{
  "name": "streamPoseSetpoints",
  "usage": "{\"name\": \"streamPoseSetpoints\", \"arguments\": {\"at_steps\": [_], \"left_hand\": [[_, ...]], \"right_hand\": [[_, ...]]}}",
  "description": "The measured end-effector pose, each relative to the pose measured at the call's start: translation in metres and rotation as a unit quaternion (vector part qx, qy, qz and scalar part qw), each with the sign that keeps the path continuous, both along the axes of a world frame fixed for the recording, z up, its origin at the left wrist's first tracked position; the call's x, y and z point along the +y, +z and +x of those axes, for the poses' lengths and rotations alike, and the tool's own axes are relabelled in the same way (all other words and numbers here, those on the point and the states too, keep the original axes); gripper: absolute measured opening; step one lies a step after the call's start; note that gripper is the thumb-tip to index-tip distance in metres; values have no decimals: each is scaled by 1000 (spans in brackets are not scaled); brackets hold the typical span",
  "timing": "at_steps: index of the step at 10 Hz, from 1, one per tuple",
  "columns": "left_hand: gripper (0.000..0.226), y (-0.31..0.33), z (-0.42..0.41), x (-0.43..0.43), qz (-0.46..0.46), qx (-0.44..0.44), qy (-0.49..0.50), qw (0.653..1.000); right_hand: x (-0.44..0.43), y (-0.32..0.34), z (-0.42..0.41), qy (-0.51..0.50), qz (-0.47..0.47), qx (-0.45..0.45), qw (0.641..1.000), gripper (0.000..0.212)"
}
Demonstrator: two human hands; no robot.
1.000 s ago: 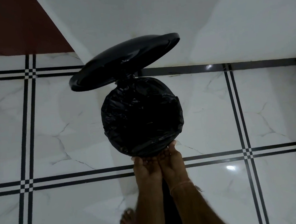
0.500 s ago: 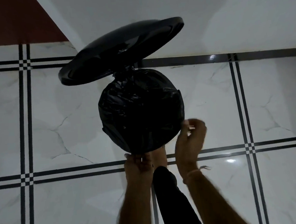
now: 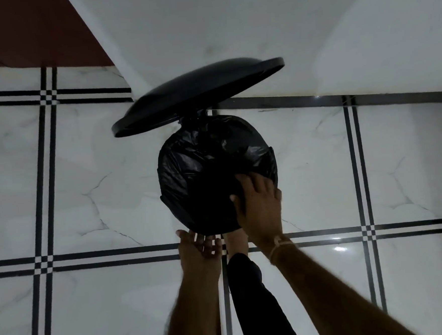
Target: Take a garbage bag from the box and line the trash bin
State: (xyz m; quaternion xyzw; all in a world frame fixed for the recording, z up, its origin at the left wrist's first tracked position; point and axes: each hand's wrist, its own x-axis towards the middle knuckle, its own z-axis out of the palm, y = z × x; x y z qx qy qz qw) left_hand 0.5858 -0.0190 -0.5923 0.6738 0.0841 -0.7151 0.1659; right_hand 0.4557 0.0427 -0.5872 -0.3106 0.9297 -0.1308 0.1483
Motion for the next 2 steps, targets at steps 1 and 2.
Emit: {"name": "streamPoseSetpoints", "arguments": {"at_steps": [1,2], "left_hand": [[42,4,2,-9,-35,-3,-33,999],[46,10,5,-18,-24,-31,-95,995]], "right_hand": [[22,0,-5,-338,-112,-114,928,49],[24,-2,-14,-463,-223,-331,792,19]]}}
